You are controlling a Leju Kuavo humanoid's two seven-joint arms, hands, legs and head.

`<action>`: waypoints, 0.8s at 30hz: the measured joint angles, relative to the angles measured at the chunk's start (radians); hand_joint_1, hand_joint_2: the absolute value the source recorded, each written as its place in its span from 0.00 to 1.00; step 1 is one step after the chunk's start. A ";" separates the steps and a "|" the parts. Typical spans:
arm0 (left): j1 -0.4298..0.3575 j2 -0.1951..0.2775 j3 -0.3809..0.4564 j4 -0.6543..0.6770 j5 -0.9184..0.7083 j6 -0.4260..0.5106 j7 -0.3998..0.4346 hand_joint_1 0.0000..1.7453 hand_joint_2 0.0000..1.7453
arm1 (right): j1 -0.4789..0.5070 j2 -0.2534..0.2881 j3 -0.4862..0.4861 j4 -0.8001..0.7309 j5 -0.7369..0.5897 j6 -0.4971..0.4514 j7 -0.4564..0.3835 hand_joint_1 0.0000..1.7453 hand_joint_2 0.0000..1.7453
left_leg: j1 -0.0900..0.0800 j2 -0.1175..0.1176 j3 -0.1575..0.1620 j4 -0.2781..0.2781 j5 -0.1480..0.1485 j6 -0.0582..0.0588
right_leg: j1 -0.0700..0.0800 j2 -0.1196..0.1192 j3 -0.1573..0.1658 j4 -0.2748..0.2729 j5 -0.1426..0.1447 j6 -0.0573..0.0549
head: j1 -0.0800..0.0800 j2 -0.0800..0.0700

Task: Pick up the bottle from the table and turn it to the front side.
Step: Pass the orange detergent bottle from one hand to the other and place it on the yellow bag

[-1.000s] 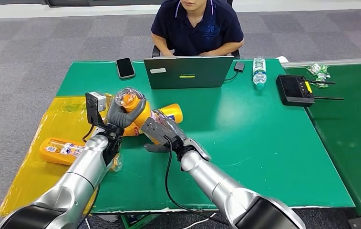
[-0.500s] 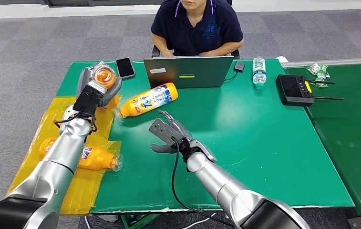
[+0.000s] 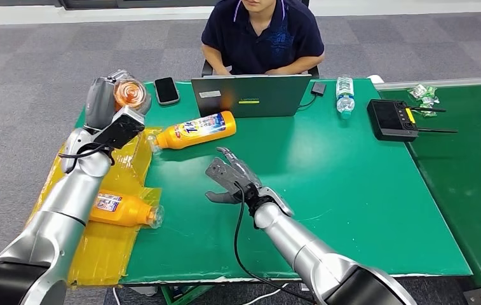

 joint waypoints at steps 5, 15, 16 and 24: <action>0.001 0.048 -0.044 -0.019 -0.205 0.082 0.101 1.00 1.00 | 0.003 -0.004 0.000 0.000 -0.008 0.009 -0.001 0.00 1.00 | 0.000 0.000 0.000 0.000 0.000 0.000 | 0.000 0.000 0.000 0.000 0.000 0.000 | 0.000 0.000; 0.062 0.125 -0.102 0.149 -0.421 0.203 0.222 1.00 1.00 | 0.032 -0.030 -0.018 -0.014 -0.027 -0.003 -0.003 0.00 1.00 | 0.000 0.003 0.000 0.000 0.000 0.000 | 0.000 0.003 -0.001 0.000 0.000 0.000 | 0.000 0.000; 0.070 0.136 -0.102 0.167 -0.424 0.203 0.224 1.00 1.00 | 0.038 -0.034 -0.020 -0.018 -0.027 -0.004 -0.003 0.00 1.00 | 0.000 0.003 0.000 0.000 0.000 0.000 | 0.000 0.003 -0.001 0.000 0.000 0.000 | 0.000 0.000; 0.151 0.187 -0.101 0.249 -0.462 0.257 0.237 1.00 1.00 | 0.069 -0.067 -0.044 -0.051 -0.027 -0.010 -0.010 0.00 1.00 | 0.001 0.003 -0.001 0.000 0.000 0.000 | 0.001 0.002 -0.001 0.000 0.000 0.000 | 0.000 0.000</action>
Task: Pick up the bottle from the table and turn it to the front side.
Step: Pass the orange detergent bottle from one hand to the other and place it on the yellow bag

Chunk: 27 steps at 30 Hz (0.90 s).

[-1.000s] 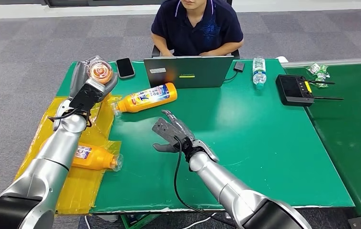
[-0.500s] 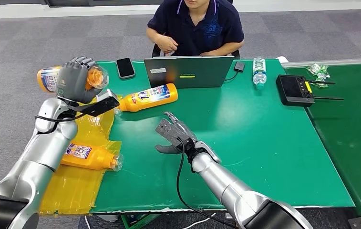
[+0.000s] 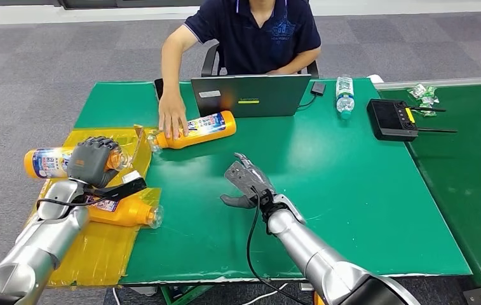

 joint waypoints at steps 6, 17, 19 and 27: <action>0.040 0.015 0.016 0.018 -0.030 0.024 -0.003 1.00 1.00 | 0.037 -0.023 -0.018 -0.034 0.002 -0.001 -0.006 0.00 1.00 | 0.000 0.000 -0.001 0.000 0.000 0.000 | 0.000 0.000 0.000 0.000 0.000 0.000 | 0.000 0.000; 0.073 0.005 0.049 0.020 -0.115 0.153 -0.019 0.00 1.00 | 0.071 -0.045 -0.029 -0.045 0.006 0.003 -0.024 0.00 1.00 | 0.000 0.000 -0.001 0.000 0.000 0.000 | 0.000 0.000 0.000 0.000 0.000 0.000 | 0.000 0.000; 0.080 0.000 0.061 0.013 -0.129 0.160 -0.026 0.00 1.00 | 0.071 -0.046 -0.030 -0.045 0.006 0.007 -0.026 0.00 1.00 | 0.000 0.000 -0.001 0.000 0.000 0.000 | 0.000 0.000 0.000 0.000 0.000 0.000 | 0.000 0.000; 0.101 -0.007 0.105 -0.012 -0.154 0.170 -0.054 0.00 1.00 | 0.071 -0.046 -0.030 -0.045 0.006 0.009 -0.027 0.00 1.00 | 0.000 0.000 0.000 0.000 0.000 0.000 | 0.000 0.000 0.000 0.000 0.000 0.000 | 0.000 0.000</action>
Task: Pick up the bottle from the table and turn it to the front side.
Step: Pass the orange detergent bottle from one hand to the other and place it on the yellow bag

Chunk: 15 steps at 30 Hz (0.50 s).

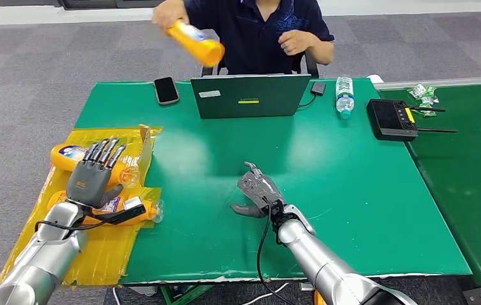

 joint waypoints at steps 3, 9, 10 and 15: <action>0.006 -0.002 0.011 -0.008 -0.004 0.002 -0.003 0.00 1.00 | 0.000 0.000 0.000 0.000 0.000 0.000 0.000 0.00 1.00 | 0.000 0.000 0.000 0.000 0.000 0.000 | 0.000 0.000 0.000 0.000 0.000 0.000 | 0.000 0.000; 0.022 -0.004 0.033 -0.029 -0.019 0.003 -0.007 0.00 1.00 | 0.000 0.000 -0.002 0.000 0.000 0.001 -0.001 0.00 1.00 | 0.000 0.000 0.000 0.000 0.000 0.000 | 0.000 0.000 0.000 0.000 0.000 0.000 | 0.000 0.000; 0.025 -0.005 0.038 -0.033 -0.023 0.003 -0.008 0.00 1.00 | 0.000 0.000 -0.003 0.000 0.000 0.001 -0.001 0.00 1.00 | 0.000 0.000 0.000 0.000 0.000 0.000 | 0.000 0.000 0.000 0.000 0.000 0.000 | 0.000 0.000; 0.028 -0.009 0.060 -0.049 -0.033 0.000 -0.020 0.00 1.00 | 0.000 0.000 -0.007 -0.002 0.001 -0.002 -0.001 0.00 1.00 | 0.000 0.000 0.000 0.000 0.000 0.000 | 0.000 0.000 0.000 0.000 0.000 0.000 | 0.000 0.000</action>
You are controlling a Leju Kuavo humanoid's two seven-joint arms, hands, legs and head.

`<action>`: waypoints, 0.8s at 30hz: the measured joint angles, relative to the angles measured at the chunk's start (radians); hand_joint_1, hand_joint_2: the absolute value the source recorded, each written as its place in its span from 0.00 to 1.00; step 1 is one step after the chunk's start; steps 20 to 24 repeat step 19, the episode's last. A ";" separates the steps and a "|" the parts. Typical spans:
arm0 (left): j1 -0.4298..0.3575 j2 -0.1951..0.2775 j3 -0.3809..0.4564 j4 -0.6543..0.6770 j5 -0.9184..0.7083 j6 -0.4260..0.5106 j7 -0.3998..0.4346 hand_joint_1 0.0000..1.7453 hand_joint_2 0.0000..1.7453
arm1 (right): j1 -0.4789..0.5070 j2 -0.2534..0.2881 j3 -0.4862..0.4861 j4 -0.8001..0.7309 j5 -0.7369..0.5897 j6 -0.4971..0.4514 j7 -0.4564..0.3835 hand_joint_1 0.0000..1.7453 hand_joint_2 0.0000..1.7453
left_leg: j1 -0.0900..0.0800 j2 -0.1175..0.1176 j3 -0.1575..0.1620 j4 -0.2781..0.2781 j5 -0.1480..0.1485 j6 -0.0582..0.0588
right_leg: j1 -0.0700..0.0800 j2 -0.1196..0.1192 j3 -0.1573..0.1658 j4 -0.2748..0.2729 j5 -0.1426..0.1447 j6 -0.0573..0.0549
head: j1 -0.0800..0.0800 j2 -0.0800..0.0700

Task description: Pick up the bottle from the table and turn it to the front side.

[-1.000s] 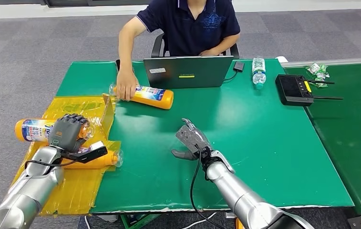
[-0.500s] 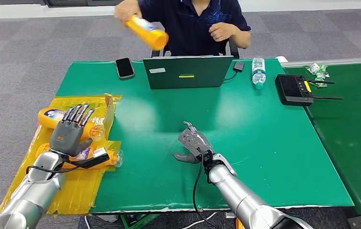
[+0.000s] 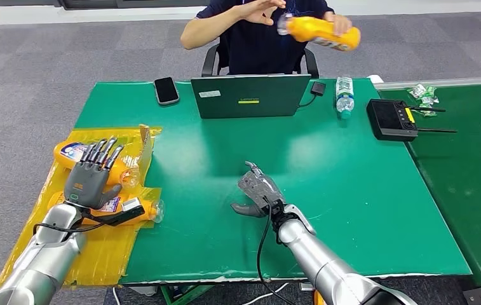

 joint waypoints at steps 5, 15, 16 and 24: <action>0.002 -0.007 0.025 -0.040 0.032 -0.004 -0.048 0.00 1.00 | 0.000 -0.005 -0.014 -0.026 0.013 -0.010 0.003 0.00 1.00 | 0.000 0.000 0.000 0.000 0.000 0.000 | 0.000 0.000 0.000 0.000 0.000 0.000 | 0.000 0.000; 0.039 -0.017 0.070 -0.229 0.230 -0.174 -0.159 0.00 1.00 | 0.021 -0.050 -0.028 -0.144 0.085 -0.034 0.032 0.00 1.00 | 0.000 0.000 0.000 0.000 0.000 0.000 | 0.000 -0.001 0.000 0.000 0.000 0.000 | 0.000 0.000; 0.040 -0.017 0.072 -0.249 0.243 -0.192 -0.163 0.00 1.00 | 0.022 -0.057 -0.032 -0.157 0.093 -0.034 0.038 0.00 1.00 | 0.000 0.000 0.000 0.000 0.000 0.000 | 0.000 -0.001 0.000 0.000 0.000 0.000 | 0.000 0.000; 0.040 -0.017 0.073 -0.295 0.279 -0.234 -0.177 0.00 1.00 | 0.022 -0.077 -0.040 -0.185 0.115 -0.037 0.049 0.00 1.00 | 0.000 -0.001 0.000 0.000 0.000 0.000 | 0.000 -0.001 0.000 0.000 0.000 0.000 | 0.000 0.000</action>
